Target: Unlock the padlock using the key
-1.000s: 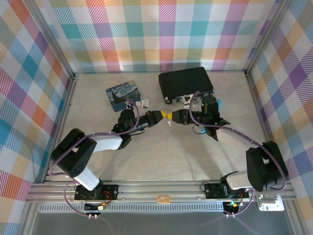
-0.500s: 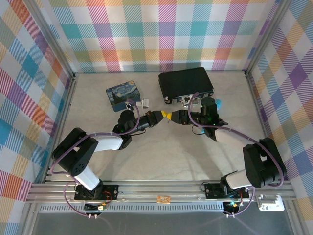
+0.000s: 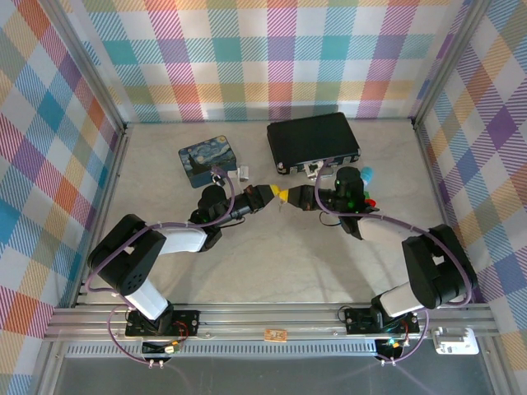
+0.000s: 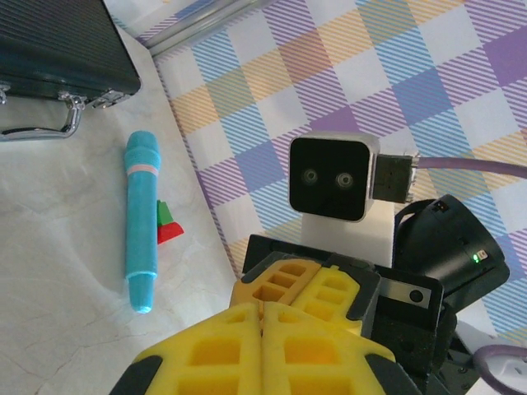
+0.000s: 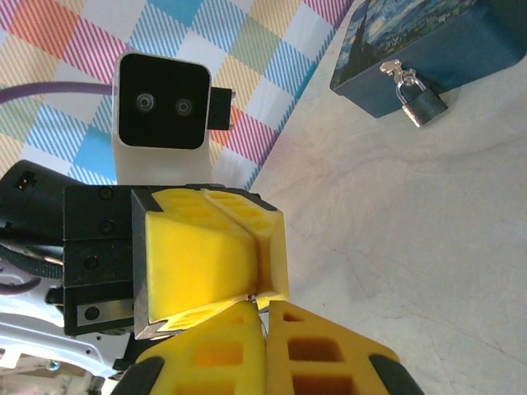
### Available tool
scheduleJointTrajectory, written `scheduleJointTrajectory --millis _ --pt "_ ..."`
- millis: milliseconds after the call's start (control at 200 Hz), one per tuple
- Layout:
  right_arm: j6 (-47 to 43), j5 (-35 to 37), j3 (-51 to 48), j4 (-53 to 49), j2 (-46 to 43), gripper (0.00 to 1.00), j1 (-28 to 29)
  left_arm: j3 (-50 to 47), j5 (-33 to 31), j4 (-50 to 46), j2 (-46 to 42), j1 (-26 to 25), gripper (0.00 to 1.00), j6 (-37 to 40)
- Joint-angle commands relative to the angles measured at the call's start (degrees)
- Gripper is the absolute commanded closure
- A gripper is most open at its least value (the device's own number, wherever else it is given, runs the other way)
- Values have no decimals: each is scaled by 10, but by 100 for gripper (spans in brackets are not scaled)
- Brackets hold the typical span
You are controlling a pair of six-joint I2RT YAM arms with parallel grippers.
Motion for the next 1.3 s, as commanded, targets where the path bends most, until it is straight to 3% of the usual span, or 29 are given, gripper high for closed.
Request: scheduleJointTrajectory --millis 0,180,270,330,515,645,765,915,1295 --pt "18 6 -17 31 8 100 6 -9 5 51 -5 -5 100 -4" --pt "6 30 -16 8 -10 100 7 -25 -22 47 -13 -2 99 -4" --pt "-10 40 -6 -36 -16 100 7 -29 -29 33 -19 12 69 -3" --pt "-25 53 -1 -74 -21 100 6 -35 -31 5 -27 37 60 10" --pt "-68 89 5 -167 -36 100 6 -8 -21 -229 -71 162 44 103" --pt "-81 101 4 -199 -35 100 7 72 -128 -496 -93 191 30 236" --pt "-88 111 1 -217 -35 100 6 127 -234 -610 -82 192 26 300" --pt "-80 92 4 -208 -23 100 6 158 -317 -635 -36 193 26 340" --pt "-40 69 -4 -142 1 100 10 199 -331 -540 106 187 34 296"
